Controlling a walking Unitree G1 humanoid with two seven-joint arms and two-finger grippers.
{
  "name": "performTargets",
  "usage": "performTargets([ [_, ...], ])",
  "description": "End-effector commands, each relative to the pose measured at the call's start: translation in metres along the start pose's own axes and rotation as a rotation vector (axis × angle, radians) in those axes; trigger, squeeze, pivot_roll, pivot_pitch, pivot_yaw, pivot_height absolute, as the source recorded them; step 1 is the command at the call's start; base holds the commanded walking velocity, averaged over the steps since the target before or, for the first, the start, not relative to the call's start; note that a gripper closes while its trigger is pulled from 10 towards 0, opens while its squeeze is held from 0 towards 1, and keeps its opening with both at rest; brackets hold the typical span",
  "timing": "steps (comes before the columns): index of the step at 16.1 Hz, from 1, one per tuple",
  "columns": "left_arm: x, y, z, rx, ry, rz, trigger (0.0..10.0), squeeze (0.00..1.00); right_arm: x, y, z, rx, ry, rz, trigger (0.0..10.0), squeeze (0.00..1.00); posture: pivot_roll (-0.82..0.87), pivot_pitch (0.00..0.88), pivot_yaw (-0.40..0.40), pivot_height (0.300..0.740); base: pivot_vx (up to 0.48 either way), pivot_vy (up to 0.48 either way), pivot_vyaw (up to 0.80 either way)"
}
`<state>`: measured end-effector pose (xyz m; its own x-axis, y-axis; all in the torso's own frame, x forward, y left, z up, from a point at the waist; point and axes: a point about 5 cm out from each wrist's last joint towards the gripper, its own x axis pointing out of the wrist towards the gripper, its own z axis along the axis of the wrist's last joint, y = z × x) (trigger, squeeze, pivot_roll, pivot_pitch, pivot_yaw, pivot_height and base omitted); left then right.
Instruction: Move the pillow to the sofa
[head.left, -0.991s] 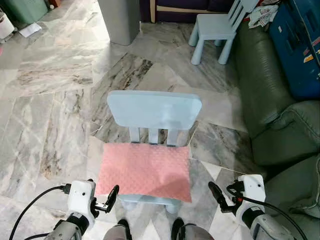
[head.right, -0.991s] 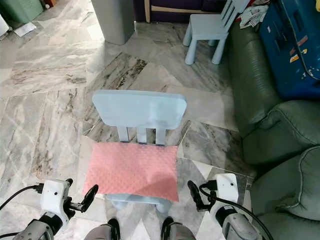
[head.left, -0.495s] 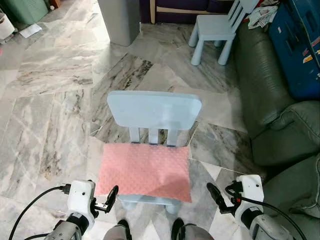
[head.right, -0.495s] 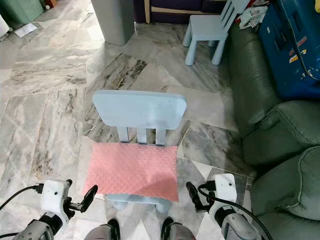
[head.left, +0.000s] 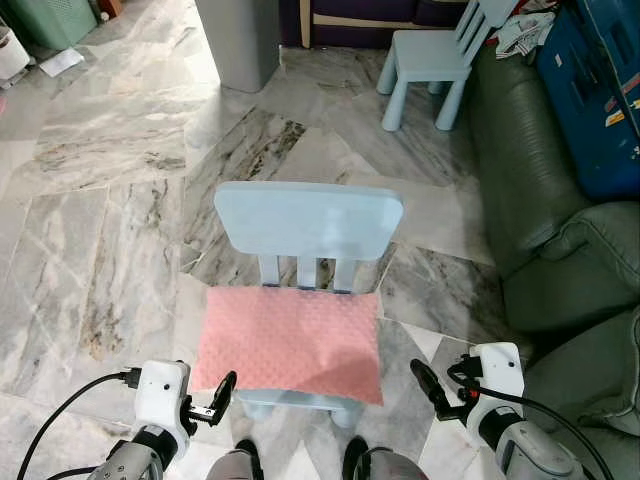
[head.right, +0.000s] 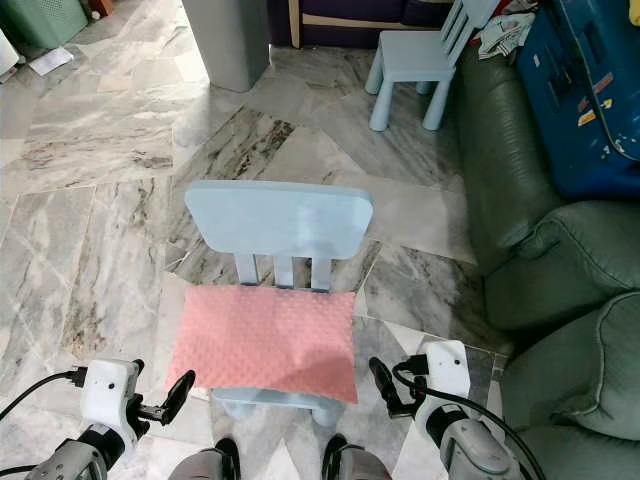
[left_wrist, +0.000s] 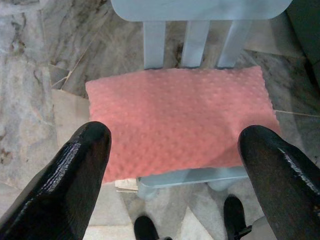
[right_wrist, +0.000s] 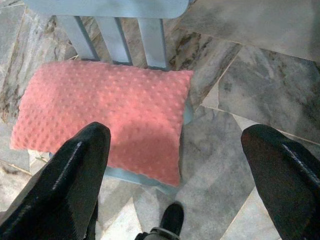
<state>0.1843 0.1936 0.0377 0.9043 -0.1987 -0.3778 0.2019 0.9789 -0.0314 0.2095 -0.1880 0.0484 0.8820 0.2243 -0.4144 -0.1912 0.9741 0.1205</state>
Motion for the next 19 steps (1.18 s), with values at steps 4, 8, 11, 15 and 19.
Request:
performTargets([
  [4, -0.0040, 0.0030, -0.0029, 0.001, 0.020, 0.014, 10.0, 0.00, -0.0034, 0.0018, -0.0031, 0.005, 0.013, 0.006, 10.0, 0.00, 0.00, 0.277, -0.015, 0.713, 0.000, 0.000, 0.00],
  [8, -0.0041, 0.0022, -0.0027, 0.002, 0.023, 0.014, 10.0, 0.00, -0.0036, 0.0015, -0.0029, 0.004, 0.014, 0.007, 10.0, 0.00, 0.00, 0.281, -0.015, 0.681, 0.000, 0.000, 0.00],
  [11, -0.0041, 0.0020, -0.0029, 0.002, 0.025, 0.015, 10.0, 0.00, -0.0032, 0.0017, -0.0028, 0.005, 0.015, 0.007, 10.0, 0.00, 0.00, 0.284, -0.016, 0.644, 0.000, 0.000, 0.00],
  [15, -0.0038, 0.0018, -0.0036, 0.001, 0.029, 0.016, 10.0, 0.00, -0.0028, 0.0005, -0.0039, 0.000, 0.019, 0.006, 10.0, 0.00, 0.00, 0.284, -0.018, 0.598, 0.000, 0.000, 0.00],
  [19, -0.0039, 0.0018, -0.0033, 0.000, 0.028, 0.017, 10.0, 0.00, -0.0019, 0.0006, -0.0038, -0.001, 0.018, 0.006, 10.0, 0.00, 0.00, 0.285, -0.017, 0.557, 0.000, 0.000, 0.00],
])
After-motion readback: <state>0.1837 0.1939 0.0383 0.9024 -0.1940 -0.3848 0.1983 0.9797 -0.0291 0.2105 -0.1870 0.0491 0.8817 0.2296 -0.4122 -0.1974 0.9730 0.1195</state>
